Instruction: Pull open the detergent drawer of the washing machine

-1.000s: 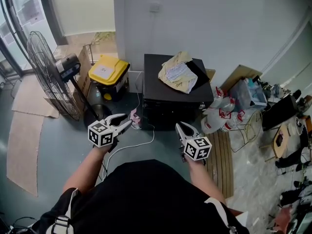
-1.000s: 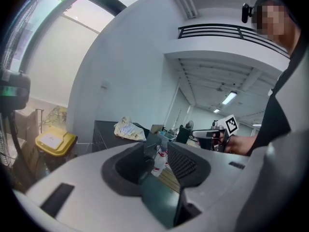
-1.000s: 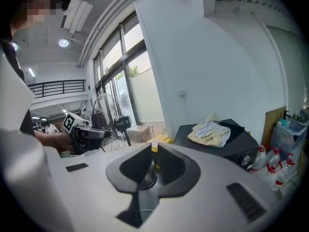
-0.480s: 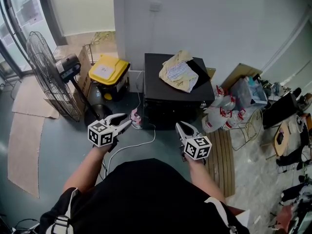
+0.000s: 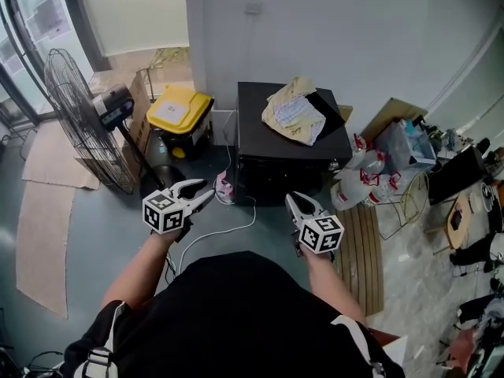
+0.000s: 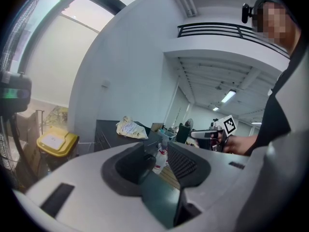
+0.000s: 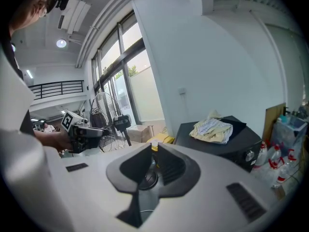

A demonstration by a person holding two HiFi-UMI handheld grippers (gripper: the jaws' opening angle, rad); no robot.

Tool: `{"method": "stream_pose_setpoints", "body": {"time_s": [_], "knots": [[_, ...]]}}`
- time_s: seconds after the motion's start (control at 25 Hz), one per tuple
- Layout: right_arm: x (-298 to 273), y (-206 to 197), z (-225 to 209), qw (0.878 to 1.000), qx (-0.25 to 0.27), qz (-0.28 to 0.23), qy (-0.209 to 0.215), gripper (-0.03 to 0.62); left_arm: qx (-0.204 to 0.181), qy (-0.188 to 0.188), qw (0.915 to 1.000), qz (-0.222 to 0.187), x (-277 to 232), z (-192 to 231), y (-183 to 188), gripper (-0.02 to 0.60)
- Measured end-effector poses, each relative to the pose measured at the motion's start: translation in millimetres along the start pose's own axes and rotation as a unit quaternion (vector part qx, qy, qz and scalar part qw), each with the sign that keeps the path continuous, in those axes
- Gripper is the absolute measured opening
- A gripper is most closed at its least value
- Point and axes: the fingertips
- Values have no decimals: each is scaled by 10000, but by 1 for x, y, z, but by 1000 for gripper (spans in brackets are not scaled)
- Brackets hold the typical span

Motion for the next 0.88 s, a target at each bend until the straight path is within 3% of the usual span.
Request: {"method": "stream_pose_setpoints", "body": {"time_s": [0.88], "knots": [[-7,-11,8,9997,15,229,104,38,129,-3,9999,15,-1,4,-7,160]]}}
Point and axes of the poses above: the fingertips, and each gripper's own axes: x backward along the fingers, z to its left, y out of its top, and after that the axes turned 14 degrees about x, right-handed
